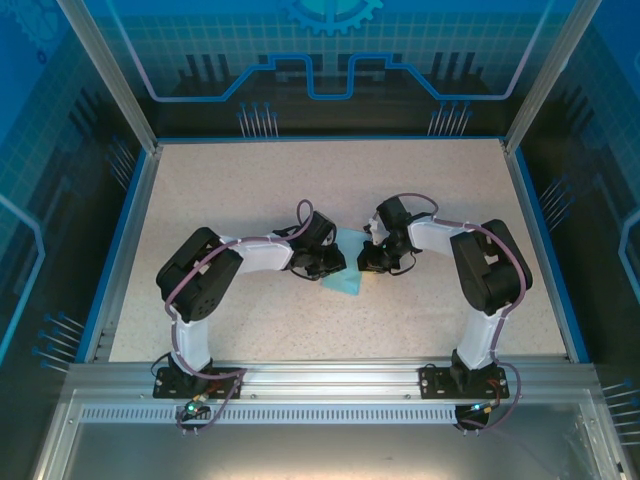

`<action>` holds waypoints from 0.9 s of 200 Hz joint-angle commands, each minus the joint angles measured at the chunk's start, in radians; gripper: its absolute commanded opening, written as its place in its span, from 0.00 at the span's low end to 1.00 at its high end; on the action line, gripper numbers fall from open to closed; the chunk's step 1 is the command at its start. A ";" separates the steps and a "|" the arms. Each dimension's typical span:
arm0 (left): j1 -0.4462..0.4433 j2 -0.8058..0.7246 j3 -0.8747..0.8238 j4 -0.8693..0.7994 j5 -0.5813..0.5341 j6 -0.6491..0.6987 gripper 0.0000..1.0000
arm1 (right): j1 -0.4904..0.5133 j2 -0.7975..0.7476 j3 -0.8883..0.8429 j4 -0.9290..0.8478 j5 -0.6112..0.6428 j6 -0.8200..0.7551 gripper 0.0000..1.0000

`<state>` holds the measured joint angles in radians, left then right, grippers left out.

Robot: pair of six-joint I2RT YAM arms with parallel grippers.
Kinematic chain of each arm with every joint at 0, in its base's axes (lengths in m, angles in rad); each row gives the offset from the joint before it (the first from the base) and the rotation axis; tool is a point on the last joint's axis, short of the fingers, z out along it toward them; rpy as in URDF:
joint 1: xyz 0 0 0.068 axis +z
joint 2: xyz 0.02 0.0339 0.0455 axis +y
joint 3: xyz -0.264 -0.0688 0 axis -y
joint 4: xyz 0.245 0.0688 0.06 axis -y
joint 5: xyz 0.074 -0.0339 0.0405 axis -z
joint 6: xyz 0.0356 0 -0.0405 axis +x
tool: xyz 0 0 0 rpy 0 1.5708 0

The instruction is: Fold a paper plane with a square sheet of paper (pick it up from the middle)

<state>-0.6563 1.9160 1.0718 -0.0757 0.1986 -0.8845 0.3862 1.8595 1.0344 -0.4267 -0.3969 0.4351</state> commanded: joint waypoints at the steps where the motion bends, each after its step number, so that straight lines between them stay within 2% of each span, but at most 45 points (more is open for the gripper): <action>1: 0.014 -0.012 0.007 0.040 0.029 -0.002 0.19 | 0.001 0.058 -0.019 -0.041 0.091 -0.021 0.11; 16: 0.014 -0.034 0.013 0.063 0.037 0.007 0.20 | 0.001 0.057 -0.018 -0.039 0.090 -0.021 0.11; 46: 0.016 -0.012 0.051 0.006 -0.013 0.039 0.20 | 0.002 0.063 -0.018 -0.038 0.089 -0.021 0.10; 131: 0.017 0.055 0.038 -0.083 -0.119 0.008 0.19 | -0.002 0.061 -0.021 -0.037 0.090 -0.021 0.11; 180: 0.018 0.004 0.008 -0.059 -0.149 0.002 0.19 | -0.002 0.058 -0.025 -0.036 0.088 -0.022 0.10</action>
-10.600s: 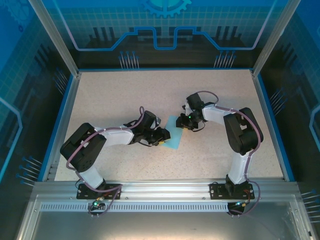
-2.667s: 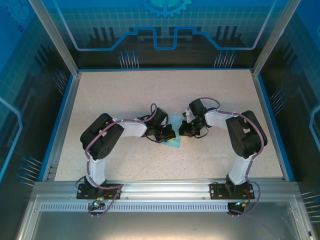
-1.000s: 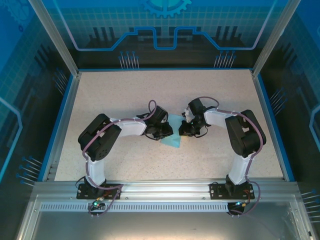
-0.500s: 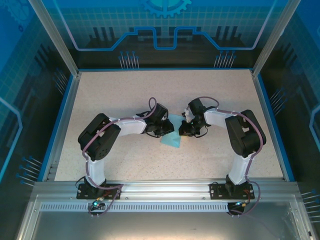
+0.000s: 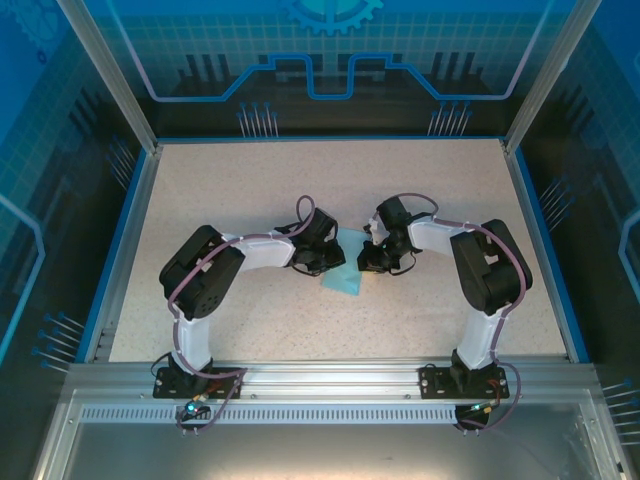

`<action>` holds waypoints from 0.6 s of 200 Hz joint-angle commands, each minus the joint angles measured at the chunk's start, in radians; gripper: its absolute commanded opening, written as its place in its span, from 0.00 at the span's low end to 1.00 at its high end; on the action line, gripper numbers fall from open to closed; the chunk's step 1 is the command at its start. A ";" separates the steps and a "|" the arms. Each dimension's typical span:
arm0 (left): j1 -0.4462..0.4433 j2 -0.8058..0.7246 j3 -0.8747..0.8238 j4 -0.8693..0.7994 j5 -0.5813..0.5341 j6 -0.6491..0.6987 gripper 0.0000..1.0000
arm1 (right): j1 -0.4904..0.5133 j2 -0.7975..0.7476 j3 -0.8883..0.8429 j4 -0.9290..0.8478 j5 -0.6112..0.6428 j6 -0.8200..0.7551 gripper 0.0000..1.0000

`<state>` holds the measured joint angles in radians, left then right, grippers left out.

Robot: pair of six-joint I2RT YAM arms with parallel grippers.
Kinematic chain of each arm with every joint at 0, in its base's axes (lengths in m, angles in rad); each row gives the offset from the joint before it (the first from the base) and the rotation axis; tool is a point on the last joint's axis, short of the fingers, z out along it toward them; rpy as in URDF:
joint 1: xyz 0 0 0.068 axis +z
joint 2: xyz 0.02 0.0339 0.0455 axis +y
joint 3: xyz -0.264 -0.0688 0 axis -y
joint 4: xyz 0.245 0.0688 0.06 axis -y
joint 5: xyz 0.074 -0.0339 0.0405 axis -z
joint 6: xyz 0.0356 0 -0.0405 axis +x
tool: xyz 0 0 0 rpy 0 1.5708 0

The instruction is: Fold a paper plane with a square sheet of paper (pick it up from the middle)

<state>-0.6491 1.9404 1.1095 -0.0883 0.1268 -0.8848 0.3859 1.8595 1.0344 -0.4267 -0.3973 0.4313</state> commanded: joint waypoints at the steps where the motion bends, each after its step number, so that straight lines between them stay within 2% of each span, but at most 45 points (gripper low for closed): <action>1: 0.011 -0.022 -0.030 -0.046 -0.078 0.002 0.19 | -0.002 0.058 -0.024 -0.036 0.088 -0.017 0.11; 34: 0.012 -0.100 -0.031 -0.037 -0.093 0.026 0.23 | -0.002 0.058 -0.024 -0.035 0.089 -0.016 0.10; 64: -0.010 -0.140 -0.020 -0.026 -0.055 0.043 0.25 | -0.002 0.058 -0.025 -0.035 0.089 -0.017 0.10; 120: -0.063 -0.096 -0.021 -0.029 -0.015 0.031 0.18 | -0.002 0.060 -0.027 -0.031 0.083 -0.016 0.11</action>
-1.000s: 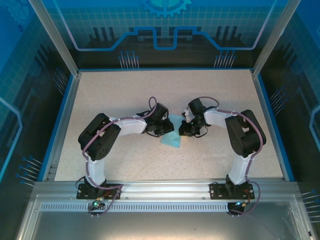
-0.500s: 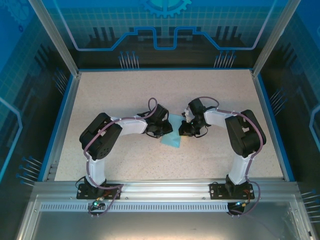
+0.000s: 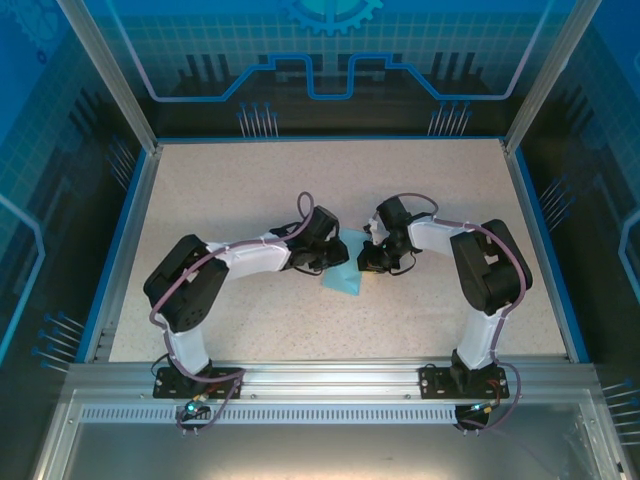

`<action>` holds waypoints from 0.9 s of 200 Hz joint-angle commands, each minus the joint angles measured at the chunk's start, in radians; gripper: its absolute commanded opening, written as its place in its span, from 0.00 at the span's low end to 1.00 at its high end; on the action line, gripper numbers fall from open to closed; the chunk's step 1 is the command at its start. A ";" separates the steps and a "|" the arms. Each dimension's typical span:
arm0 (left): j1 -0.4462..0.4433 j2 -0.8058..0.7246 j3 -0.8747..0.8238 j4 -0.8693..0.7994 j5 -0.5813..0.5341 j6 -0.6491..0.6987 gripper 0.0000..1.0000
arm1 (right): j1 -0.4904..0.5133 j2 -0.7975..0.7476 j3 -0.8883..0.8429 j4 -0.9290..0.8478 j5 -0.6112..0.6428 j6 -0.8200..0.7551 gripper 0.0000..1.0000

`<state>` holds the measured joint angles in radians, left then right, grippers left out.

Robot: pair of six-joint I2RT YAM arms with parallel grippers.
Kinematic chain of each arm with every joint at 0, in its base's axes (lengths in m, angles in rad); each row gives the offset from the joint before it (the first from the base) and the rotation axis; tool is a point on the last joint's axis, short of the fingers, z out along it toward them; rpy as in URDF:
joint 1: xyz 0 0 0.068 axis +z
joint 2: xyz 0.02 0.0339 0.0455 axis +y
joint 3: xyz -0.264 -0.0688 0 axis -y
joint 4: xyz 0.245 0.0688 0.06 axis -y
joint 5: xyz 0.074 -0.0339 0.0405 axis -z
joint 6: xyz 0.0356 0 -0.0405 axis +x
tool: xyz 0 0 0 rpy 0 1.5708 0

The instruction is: Fold a paper plane with a square sheet of paper (pick it up from the middle)

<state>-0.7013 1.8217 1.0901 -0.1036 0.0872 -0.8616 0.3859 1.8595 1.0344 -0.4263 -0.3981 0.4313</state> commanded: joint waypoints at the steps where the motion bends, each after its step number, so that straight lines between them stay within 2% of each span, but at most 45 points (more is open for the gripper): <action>1: -0.011 0.024 -0.002 -0.014 0.025 0.007 0.18 | -0.002 0.060 -0.027 -0.031 0.085 -0.016 0.11; 89: -0.010 0.116 0.013 -0.057 -0.002 -0.009 0.12 | -0.004 0.032 -0.019 -0.014 0.037 -0.008 0.10; 144: -0.010 0.113 -0.021 -0.056 0.010 -0.047 0.06 | 0.001 -0.073 0.033 -0.033 -0.064 0.016 0.11; 180: -0.010 0.104 -0.045 -0.051 0.014 -0.078 0.05 | 0.027 -0.130 0.006 -0.062 -0.073 0.035 0.11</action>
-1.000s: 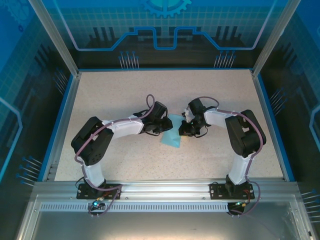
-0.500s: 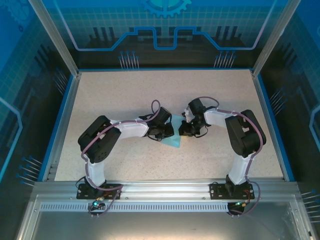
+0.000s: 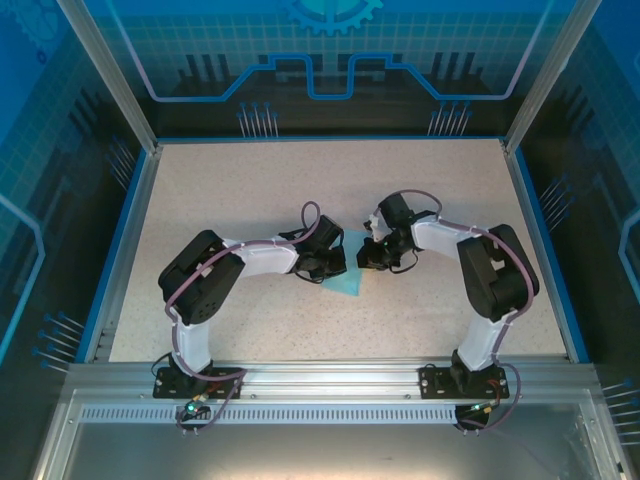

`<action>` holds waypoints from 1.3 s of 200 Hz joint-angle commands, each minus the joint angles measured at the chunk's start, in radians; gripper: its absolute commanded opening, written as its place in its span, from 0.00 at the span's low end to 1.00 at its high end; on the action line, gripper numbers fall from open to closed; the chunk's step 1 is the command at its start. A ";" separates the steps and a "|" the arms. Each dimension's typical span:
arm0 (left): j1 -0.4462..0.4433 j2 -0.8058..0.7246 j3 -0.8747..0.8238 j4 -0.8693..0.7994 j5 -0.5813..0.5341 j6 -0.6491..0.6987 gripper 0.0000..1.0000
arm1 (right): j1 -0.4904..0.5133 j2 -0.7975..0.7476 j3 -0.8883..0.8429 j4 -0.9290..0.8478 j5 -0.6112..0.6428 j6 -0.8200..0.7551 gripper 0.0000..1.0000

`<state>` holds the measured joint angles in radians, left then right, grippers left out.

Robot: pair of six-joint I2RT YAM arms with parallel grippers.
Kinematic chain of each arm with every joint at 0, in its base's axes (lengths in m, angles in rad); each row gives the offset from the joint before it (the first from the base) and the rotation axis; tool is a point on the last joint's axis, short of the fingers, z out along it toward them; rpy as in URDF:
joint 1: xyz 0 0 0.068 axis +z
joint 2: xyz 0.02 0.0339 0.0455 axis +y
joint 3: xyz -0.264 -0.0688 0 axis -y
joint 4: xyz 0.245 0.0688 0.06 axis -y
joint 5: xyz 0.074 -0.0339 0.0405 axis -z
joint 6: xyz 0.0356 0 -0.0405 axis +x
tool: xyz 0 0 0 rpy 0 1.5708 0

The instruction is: Fold a paper plane with a square sheet of paper (pick it up from the middle)

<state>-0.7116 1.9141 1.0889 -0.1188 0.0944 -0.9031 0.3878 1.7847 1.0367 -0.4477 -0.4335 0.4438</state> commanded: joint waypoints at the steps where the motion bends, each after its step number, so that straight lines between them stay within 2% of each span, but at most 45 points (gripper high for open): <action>1: 0.000 0.011 -0.044 -0.035 0.007 -0.038 0.05 | 0.027 -0.056 0.001 -0.040 -0.038 0.024 0.11; 71: 0.000 0.011 -0.068 -0.022 0.005 -0.079 0.02 | 0.132 -0.089 -0.059 -0.038 -0.023 0.097 0.08; 103: 0.000 0.013 -0.075 -0.016 0.004 -0.092 0.02 | 0.134 -0.115 -0.110 -0.001 0.009 0.136 0.06; 177: 0.001 0.015 -0.081 -0.005 0.007 -0.103 0.01 | 0.135 -0.065 -0.099 0.033 -0.032 0.142 0.06; 260: 0.001 0.013 -0.084 -0.016 -0.002 -0.108 0.01 | 0.141 -0.021 -0.088 -0.040 0.050 0.124 0.06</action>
<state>-0.7097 1.9022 1.0500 -0.0624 0.0952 -0.9966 0.5129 1.7527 0.9291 -0.4294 -0.4179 0.5762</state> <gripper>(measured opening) 0.069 0.065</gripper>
